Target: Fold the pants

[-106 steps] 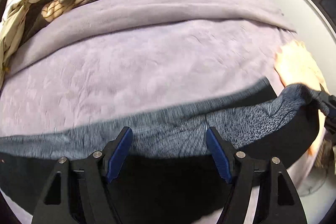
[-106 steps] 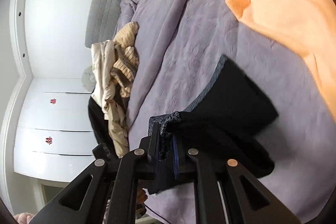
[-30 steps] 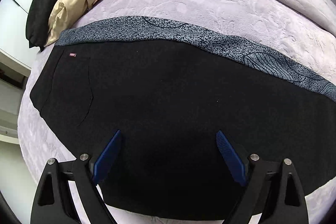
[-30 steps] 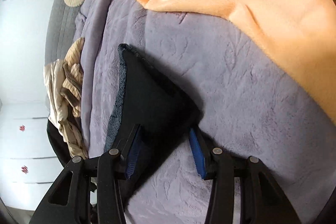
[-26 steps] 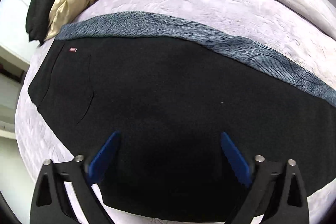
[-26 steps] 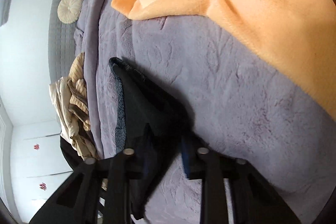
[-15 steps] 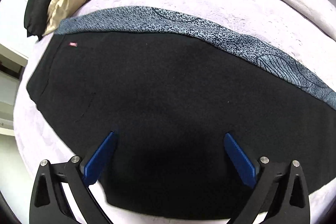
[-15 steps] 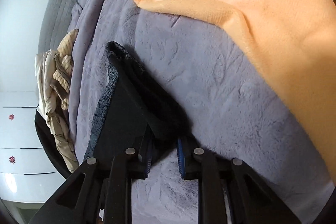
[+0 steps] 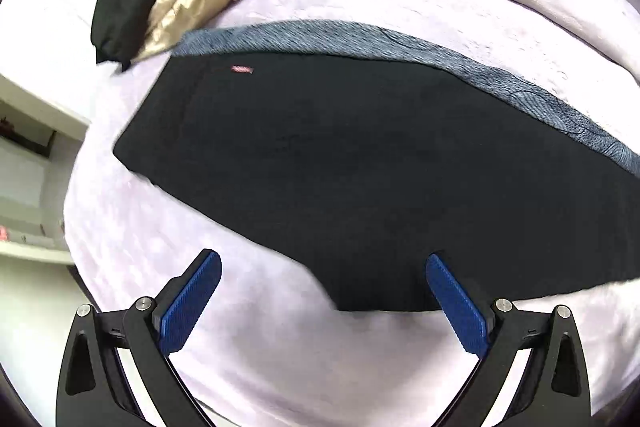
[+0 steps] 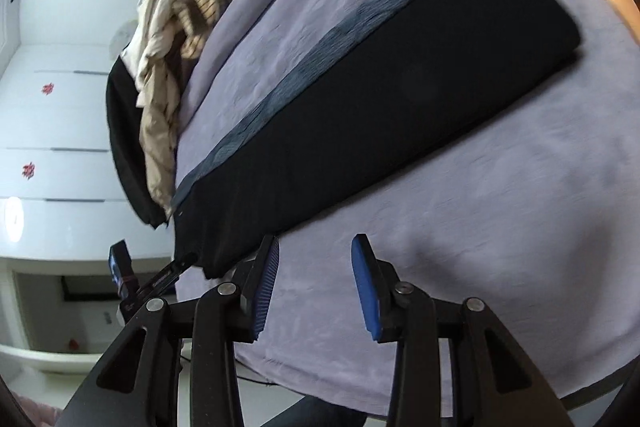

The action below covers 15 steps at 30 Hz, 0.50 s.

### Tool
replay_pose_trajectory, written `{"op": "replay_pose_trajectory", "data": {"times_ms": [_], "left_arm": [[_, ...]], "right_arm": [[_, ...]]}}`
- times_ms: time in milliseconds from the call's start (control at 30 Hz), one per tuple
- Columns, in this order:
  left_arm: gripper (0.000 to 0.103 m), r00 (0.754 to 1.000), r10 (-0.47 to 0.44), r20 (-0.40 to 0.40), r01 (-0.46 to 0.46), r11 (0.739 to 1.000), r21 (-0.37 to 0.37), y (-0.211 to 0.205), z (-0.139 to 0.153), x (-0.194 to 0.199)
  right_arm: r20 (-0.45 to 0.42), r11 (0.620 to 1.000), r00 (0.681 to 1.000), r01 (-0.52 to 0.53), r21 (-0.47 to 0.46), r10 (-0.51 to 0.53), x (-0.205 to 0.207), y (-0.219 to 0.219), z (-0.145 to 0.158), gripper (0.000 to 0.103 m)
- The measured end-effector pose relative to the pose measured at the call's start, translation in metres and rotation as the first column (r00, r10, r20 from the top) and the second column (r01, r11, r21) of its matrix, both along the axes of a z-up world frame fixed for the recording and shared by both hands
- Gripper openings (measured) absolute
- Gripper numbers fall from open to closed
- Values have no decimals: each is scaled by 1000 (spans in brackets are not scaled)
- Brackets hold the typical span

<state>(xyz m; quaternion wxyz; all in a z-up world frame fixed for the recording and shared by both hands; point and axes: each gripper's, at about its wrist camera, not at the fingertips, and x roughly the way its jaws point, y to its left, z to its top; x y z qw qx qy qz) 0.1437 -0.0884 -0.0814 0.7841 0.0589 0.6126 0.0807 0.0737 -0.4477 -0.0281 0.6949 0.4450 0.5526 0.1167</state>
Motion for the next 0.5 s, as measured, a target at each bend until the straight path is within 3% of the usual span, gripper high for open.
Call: {"op": "replay_pose_trajectory", "data": {"times_ms": [100, 300, 400, 500], "left_arm": [[103, 998, -61, 23, 60, 998, 15, 17, 4, 7], [103, 988, -147, 52, 143, 988, 64, 75, -10, 48], [103, 986, -161, 39, 156, 983, 102, 105, -30, 72], [103, 986, -167, 18, 165, 985, 57, 125, -47, 90]], "right_arm": [[18, 995, 997, -70, 72, 69, 16, 69, -5, 41], [14, 975, 989, -149, 162, 149, 45, 200, -43, 41], [33, 977, 989, -146, 159, 142, 57, 241, -55, 41], [52, 982, 991, -130, 134, 124, 64, 265, -60, 41]]}}
